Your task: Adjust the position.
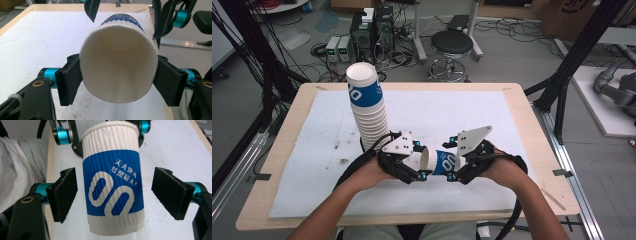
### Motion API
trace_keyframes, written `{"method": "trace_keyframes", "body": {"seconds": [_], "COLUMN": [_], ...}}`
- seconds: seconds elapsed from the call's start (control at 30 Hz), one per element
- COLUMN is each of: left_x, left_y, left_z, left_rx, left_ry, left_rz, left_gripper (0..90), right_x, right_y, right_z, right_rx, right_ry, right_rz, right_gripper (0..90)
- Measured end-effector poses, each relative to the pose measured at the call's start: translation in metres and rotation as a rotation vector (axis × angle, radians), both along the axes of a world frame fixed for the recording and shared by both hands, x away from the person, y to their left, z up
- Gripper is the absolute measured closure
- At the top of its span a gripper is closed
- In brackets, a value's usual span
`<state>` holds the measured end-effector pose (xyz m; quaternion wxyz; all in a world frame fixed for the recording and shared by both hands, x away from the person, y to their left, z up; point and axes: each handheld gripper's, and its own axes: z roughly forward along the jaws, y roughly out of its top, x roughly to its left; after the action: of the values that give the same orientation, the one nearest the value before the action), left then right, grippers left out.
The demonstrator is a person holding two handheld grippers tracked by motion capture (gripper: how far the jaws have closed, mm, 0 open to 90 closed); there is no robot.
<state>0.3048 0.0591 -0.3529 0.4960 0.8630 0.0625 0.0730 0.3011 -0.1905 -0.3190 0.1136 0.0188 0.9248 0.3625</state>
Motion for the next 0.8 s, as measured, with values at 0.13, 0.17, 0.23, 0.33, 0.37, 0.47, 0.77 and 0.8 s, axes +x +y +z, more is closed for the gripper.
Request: {"method": "trace_keyframes", "body": {"seconds": [0.13,0.17,0.23,0.33,0.37,0.47,0.77,0.8], "left_x": [0.002,0.002,0.002,0.002,0.002,0.002,0.001,0.001], "left_y": [-0.003,-0.004,-0.006,-0.010,-0.010,-0.013,-0.018,-0.018], "left_z": [0.003,0.003,0.003,0.003,0.003,0.003,0.002,0.002], "left_rx": [0.051,0.057,0.078,0.099,0.108,0.118,0.160,0.160], "left_ry": [0.004,0.006,0.007,0.009,0.011,0.016,0.014,0.013], "left_rz": [-0.003,-0.001,-0.003,-0.006,-0.009,-0.014,-0.024,-0.024], "left_gripper": [27.7,27.7,27.6,27.6,27.7,27.7,28.9,28.9], "right_x": [0.000,0.000,0.000,-0.001,-0.001,-0.001,-0.001,-0.001], "right_y": [0.007,0.009,0.012,0.018,0.020,0.023,0.032,0.032], "right_z": [-0.002,-0.003,-0.005,-0.008,-0.010,-0.013,-0.019,-0.020], "right_rx": [-0.053,-0.067,-0.095,-0.137,-0.150,-0.179,-0.258,-0.259], "right_ry": [-0.004,-0.009,-0.010,-0.018,-0.021,-0.026,-0.040,-0.044], "right_rz": [0.014,0.019,0.027,0.035,0.035,0.043,0.046,0.045], "right_gripper": [21.4,21.5,21.7,21.7,21.8,23.8,28.8,29.1]}}
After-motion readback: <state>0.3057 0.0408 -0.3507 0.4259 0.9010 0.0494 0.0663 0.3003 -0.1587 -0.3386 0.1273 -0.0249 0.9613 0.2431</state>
